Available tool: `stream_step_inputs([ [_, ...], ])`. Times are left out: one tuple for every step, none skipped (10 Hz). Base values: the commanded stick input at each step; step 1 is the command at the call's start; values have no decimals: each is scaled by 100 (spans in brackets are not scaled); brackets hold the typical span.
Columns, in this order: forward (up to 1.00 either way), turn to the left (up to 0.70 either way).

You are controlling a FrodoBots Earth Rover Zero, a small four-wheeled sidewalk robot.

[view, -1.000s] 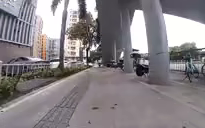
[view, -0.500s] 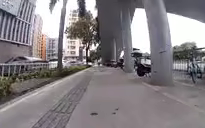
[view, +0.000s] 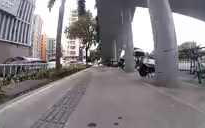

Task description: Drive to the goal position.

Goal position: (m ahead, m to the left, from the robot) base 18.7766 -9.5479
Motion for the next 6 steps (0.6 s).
stream_step_inputs([
  [45,0],
  [45,0],
  [45,0],
  [45,0],
  [45,0],
  [45,0],
])
